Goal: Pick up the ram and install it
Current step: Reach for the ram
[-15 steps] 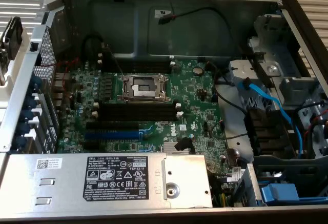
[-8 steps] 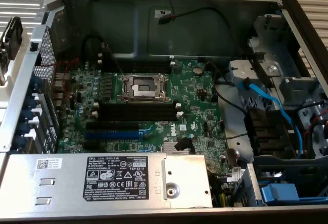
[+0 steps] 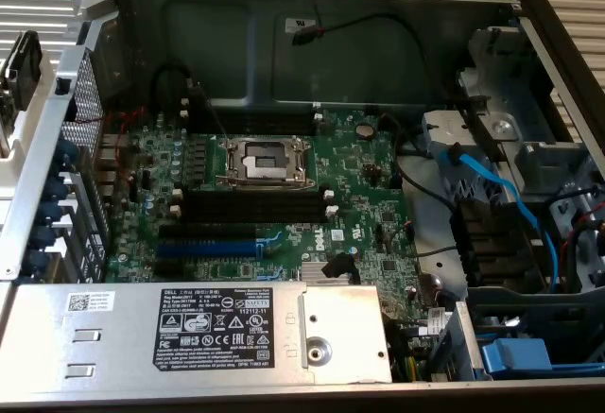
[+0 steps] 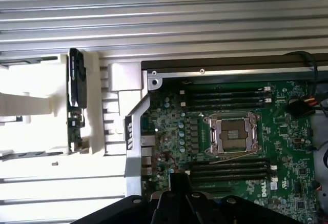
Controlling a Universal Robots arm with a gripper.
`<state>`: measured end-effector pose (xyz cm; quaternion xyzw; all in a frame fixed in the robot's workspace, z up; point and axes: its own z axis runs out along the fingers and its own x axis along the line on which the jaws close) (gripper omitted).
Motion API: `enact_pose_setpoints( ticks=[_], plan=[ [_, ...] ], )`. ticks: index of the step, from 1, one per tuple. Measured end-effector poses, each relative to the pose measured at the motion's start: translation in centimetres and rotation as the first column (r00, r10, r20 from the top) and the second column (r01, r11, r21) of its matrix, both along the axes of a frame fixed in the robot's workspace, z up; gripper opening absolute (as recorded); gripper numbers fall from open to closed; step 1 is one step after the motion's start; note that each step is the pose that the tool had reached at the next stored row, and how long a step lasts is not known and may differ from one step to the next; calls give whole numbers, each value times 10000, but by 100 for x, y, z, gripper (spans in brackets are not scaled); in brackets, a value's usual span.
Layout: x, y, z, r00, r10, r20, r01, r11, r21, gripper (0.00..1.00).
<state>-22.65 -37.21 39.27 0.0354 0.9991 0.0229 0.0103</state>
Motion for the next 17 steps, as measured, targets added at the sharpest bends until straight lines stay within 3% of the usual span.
enact_pose_setpoints(
  ticks=[7, 12, 15, 17],
  plan=[
    [-320, 33, -8, 10000, 1, 0, -1, 10000, 0, 10],
    [-436, 68, -12, 9999, 166, 1, -166, 9999, -1, 10],
    [-518, 108, -15, 9997, 229, 0, -229, 9997, -18, 10],
    [-569, 128, -19, 9996, 274, -2, -274, 9996, -60, 10]
  ],
)
